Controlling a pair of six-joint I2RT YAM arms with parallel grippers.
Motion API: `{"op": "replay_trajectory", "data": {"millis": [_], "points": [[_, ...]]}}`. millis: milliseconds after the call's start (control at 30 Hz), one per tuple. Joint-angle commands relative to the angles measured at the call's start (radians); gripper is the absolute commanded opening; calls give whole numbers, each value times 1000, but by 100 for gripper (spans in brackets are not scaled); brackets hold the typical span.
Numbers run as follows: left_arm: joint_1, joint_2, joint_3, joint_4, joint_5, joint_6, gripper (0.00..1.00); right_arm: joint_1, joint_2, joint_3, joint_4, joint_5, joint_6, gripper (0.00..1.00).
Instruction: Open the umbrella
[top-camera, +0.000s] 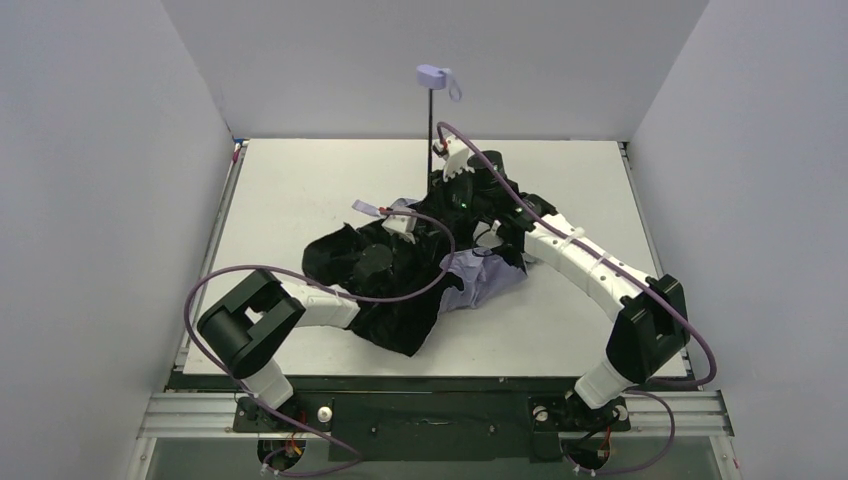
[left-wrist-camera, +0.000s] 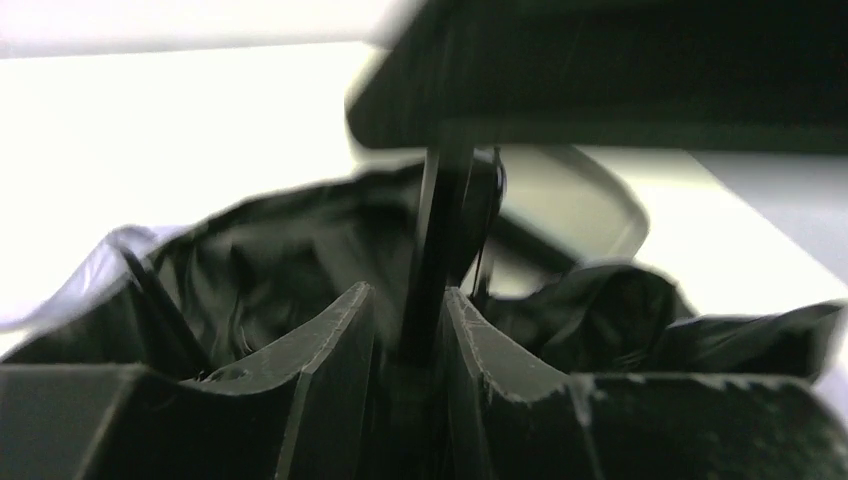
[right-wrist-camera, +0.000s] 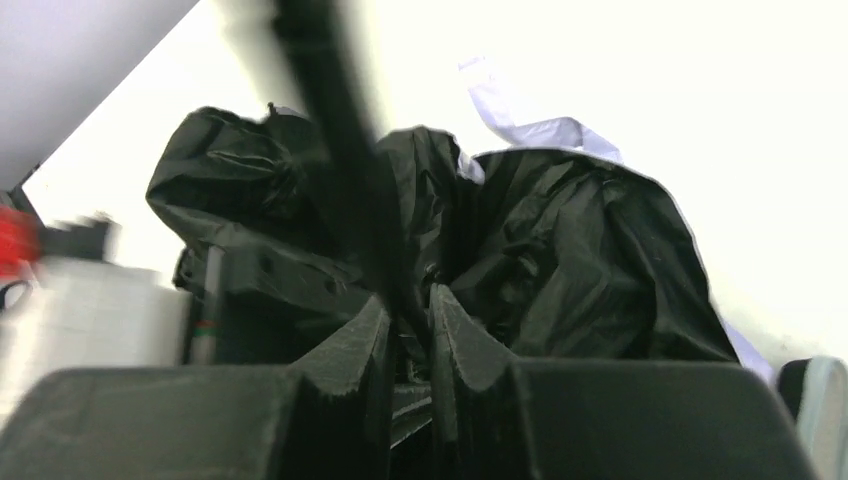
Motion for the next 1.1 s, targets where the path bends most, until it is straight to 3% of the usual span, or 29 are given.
{"op": "replay_trajectory", "data": {"millis": [0,233,333,400,467,500,567,600,767,1067], "points": [[-17,70,-108,-465,2,-9,28,-6,-95,228,472,-31,107,0],[-17,75,-90,-496,-22,-17,29,-2,-112,245,485,-38,115,0],[-17,102,-87,-476,-24,-21,30,-1,-125,141,489,-49,69,0],[-13,124,-77,-451,-25,-10,36,1,-131,74,479,-62,30,0],[0,121,-68,-423,-7,18,58,5,-141,14,466,-68,-2,0],[5,109,-68,-408,9,43,64,5,-147,-14,455,-71,-12,0],[21,87,-64,-411,35,84,84,5,-155,-38,444,-77,-27,0],[23,80,-66,-412,48,100,98,5,-158,-41,443,-77,-31,0],[4,18,-142,-344,145,206,97,2,-146,11,446,-80,-34,0],[27,16,-164,-381,67,250,97,-11,-134,153,442,-73,-29,0]]}}
